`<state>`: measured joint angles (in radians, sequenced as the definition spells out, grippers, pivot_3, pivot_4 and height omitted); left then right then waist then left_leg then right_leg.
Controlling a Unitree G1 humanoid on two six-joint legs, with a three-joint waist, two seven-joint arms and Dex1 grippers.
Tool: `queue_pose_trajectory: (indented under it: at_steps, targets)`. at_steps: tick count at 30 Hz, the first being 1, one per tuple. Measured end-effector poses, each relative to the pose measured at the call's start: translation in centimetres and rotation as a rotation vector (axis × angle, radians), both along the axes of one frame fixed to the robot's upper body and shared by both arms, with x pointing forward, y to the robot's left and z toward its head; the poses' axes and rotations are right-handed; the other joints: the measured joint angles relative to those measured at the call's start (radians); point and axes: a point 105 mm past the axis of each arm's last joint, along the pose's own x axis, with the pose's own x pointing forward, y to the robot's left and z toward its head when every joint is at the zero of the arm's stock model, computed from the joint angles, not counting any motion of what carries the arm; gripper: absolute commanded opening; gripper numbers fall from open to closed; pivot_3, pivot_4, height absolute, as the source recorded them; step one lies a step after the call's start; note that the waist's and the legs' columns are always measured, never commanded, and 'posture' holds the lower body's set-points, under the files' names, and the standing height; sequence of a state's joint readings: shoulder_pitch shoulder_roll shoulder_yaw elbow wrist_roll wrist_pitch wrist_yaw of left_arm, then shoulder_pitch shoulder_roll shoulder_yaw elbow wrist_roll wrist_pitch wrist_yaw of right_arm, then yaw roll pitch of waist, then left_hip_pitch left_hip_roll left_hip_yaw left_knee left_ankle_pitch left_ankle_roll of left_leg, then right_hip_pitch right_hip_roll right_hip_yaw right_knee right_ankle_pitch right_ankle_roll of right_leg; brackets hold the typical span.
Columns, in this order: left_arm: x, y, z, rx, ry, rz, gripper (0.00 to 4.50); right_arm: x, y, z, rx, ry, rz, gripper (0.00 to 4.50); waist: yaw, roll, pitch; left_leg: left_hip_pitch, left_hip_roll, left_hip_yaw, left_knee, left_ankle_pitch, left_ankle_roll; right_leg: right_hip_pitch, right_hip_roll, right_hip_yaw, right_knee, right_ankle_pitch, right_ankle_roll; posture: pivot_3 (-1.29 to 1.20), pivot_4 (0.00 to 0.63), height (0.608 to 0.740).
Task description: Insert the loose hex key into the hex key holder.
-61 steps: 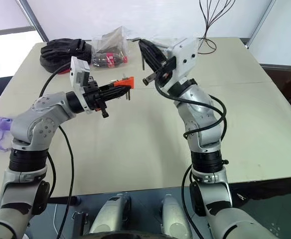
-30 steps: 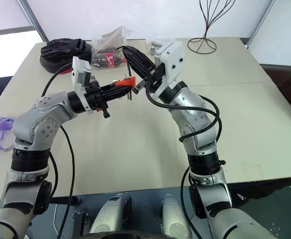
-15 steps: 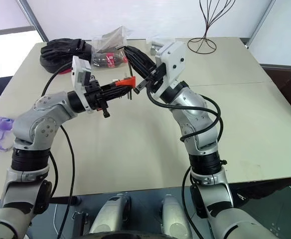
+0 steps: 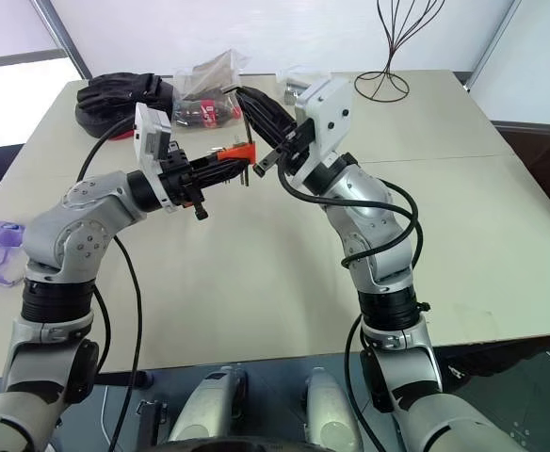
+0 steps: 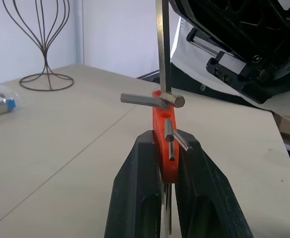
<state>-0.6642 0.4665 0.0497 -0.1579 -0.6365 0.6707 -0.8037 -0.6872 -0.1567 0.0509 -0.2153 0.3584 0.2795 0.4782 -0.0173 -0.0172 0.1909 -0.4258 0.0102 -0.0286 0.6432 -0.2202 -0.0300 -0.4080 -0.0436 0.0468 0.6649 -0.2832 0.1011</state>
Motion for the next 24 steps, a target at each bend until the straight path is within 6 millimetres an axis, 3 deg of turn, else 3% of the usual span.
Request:
queue_pose_trajectory:
  at_steps: [24]
  targets:
    - [-0.06,-0.05,0.09,-0.006,0.000,-0.004,0.00,0.08,0.10,-0.01,0.002,0.002,-0.006,0.10,0.000,0.000,0.000,0.000,0.000,0.000,0.000,0.000,0.000,0.000,0.000,0.000,0.000,0.000,0.000,0.00,0.150,0.740]
